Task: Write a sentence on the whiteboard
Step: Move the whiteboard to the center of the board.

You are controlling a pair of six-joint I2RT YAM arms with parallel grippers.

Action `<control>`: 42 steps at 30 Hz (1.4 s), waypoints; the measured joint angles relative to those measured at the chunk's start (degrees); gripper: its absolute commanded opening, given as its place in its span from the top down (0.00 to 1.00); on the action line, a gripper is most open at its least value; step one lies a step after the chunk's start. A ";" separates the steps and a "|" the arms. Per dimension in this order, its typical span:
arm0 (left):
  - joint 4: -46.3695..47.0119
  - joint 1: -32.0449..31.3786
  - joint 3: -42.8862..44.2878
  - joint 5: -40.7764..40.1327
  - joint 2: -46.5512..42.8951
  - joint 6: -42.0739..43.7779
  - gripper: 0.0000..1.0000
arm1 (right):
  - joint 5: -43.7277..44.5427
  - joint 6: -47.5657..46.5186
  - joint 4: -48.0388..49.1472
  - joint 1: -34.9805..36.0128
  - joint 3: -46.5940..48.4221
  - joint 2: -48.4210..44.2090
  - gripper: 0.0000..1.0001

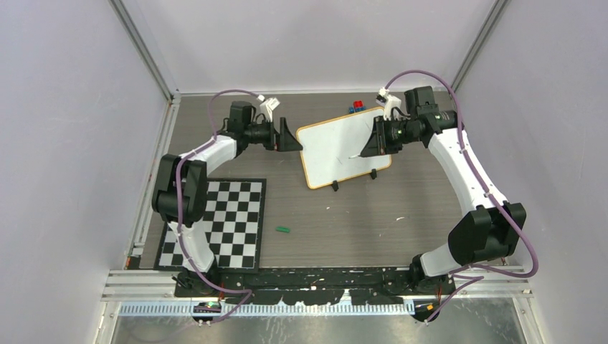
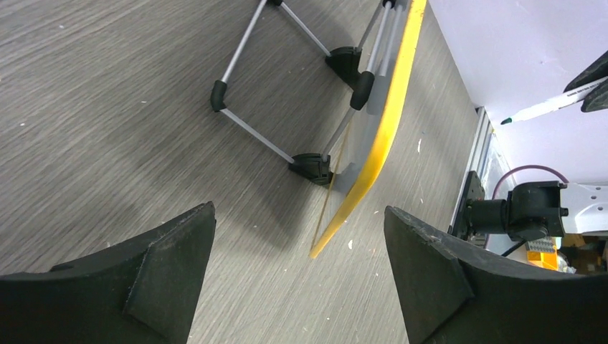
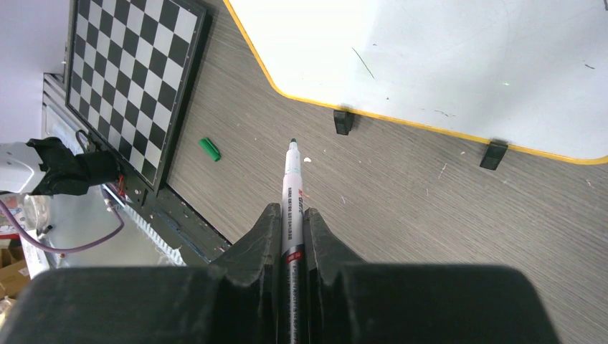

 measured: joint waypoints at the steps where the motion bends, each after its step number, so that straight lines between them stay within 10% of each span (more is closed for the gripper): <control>1: 0.11 -0.24 0.00 0.11 0.07 0.02 0.13 | 0.00 0.00 0.00 0.02 0.02 0.00 1.00; 25: 1.55 -5.49 0.00 3.10 2.19 1.86 0.60 | -0.02 0.59 0.68 1.11 6.36 5.09 1.00; 32: -0.33 -5.42 0.00 4.48 2.19 4.02 0.34 | -0.11 1.88 4.70 3.50 7.32 6.47 1.00; 42: 3.08 -1.57 -2.54 8.41 -1.42 0.13 0.40 | -2.78 5.44 19.04 7.52 4.63 8.15 1.00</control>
